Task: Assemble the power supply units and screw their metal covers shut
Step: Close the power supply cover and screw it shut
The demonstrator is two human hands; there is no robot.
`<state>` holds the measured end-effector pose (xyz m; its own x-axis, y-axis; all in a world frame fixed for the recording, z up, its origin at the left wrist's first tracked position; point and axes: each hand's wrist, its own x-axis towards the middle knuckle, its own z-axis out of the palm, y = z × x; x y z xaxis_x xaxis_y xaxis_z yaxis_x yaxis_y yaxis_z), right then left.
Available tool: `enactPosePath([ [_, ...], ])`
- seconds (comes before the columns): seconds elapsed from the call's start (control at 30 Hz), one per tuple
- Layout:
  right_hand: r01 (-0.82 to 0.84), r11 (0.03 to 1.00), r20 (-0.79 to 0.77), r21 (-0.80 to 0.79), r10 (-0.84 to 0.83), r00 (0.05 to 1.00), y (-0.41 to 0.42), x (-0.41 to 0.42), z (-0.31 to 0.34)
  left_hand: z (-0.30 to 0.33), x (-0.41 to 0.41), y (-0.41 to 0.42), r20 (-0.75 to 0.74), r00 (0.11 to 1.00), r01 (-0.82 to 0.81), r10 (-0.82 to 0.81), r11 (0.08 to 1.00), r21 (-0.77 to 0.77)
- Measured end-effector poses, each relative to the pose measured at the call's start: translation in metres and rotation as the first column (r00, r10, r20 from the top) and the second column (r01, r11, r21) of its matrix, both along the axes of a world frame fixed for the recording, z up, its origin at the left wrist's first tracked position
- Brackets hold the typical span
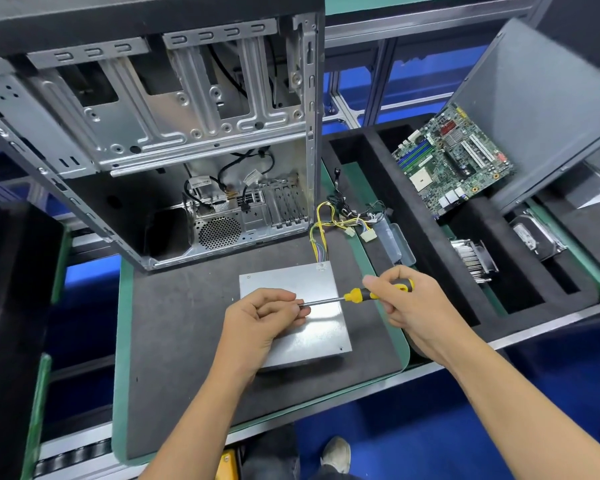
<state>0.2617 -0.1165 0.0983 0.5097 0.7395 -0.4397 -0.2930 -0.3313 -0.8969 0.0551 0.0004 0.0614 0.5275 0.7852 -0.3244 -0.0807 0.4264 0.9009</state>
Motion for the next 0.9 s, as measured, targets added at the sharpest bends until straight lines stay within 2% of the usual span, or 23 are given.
enactPosePath([
  [0.1,0.148,0.988,-0.160,0.048,-0.138,0.977,0.004,-0.003,0.000,0.002,0.005,-0.004,-0.005,0.999,0.036,-0.036,0.998,0.052],
  [0.2,0.271,0.962,-0.328,0.021,-0.249,0.911,0.008,-0.012,-0.003,0.001,0.010,-0.010,-0.001,1.000,-0.017,0.017,0.995,0.100],
  [0.33,0.285,0.958,-0.444,0.011,-0.251,0.860,0.010,-0.021,-0.005,0.002,0.010,-0.015,0.004,0.997,-0.074,0.075,0.987,0.144],
  [0.43,0.229,0.972,-0.448,0.054,-0.181,0.875,0.009,-0.026,-0.003,0.005,0.012,-0.019,0.023,0.997,-0.074,0.071,0.983,0.166],
  [0.6,0.287,0.957,-0.394,0.042,-0.248,0.885,0.011,-0.030,0.003,0.011,0.015,-0.024,0.056,0.993,-0.114,0.104,0.969,0.218],
  [0.77,0.345,0.938,-0.404,0.038,-0.302,0.864,0.014,-0.035,0.010,0.011,0.017,-0.032,0.057,0.989,-0.144,0.133,0.941,0.305],
  [0.9,0.288,0.957,-0.402,0.041,-0.248,0.881,0.012,-0.038,0.014,0.008,0.016,-0.033,0.049,0.990,-0.139,0.130,0.934,0.329],
])
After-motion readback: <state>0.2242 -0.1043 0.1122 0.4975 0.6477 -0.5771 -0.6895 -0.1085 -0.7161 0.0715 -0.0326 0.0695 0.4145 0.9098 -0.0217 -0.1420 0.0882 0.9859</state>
